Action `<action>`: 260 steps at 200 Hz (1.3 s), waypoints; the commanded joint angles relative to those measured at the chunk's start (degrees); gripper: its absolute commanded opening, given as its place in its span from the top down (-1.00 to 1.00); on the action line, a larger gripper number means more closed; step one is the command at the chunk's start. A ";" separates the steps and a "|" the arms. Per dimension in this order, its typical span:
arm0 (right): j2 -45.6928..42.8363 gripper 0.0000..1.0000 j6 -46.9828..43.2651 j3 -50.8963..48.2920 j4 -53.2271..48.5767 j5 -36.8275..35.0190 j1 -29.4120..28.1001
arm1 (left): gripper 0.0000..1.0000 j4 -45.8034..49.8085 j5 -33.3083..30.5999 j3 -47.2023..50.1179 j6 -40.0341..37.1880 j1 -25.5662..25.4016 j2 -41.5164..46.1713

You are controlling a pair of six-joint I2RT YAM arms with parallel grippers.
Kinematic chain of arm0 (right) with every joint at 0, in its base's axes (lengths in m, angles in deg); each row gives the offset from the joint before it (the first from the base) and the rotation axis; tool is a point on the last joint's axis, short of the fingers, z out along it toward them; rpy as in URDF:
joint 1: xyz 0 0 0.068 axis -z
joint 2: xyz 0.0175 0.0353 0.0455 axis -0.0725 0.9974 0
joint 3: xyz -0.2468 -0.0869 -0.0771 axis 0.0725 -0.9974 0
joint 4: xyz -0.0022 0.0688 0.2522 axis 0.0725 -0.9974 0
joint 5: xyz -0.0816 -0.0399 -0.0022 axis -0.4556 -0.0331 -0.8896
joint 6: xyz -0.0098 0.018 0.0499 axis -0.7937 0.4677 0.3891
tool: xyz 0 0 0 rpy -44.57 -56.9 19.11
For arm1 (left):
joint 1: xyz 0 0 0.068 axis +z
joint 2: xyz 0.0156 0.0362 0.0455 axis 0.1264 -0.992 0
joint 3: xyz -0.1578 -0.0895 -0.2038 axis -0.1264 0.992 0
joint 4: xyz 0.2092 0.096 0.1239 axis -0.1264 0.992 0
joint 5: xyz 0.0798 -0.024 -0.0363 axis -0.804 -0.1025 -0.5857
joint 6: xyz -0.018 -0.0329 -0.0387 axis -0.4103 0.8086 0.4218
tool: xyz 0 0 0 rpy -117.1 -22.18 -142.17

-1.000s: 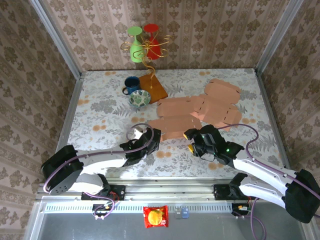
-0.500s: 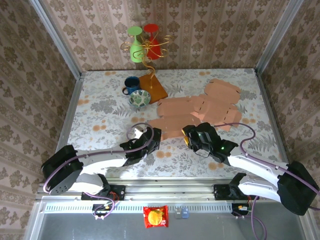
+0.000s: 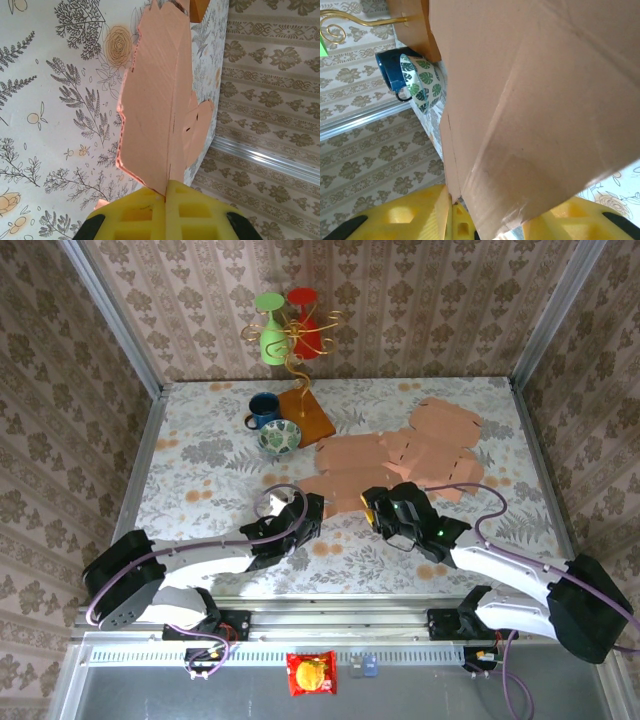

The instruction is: Fold the paper box

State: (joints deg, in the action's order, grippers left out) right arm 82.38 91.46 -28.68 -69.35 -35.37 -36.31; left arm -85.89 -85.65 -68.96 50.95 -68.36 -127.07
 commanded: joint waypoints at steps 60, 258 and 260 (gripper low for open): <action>1.48 0.55 -0.44 2.42 2.06 -3.56 -0.04 | 1.00 -0.50 0.03 -1.63 0.85 -0.35 -0.38; 5.49 1.00 -17.67 36.37 -19.12 8.05 8.92 | -0.51 34.27 -2.18 -10.69 -27.96 8.31 26.00; 5.34 1.00 -17.56 36.65 -19.70 7.94 8.92 | -0.51 34.97 -2.31 -11.01 -28.68 8.42 26.35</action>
State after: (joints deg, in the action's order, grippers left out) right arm 88.35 77.54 2.48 -80.16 -28.27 -27.24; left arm -61.80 -86.19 -75.12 32.70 -62.26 -104.68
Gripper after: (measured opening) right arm 0.066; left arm 0.757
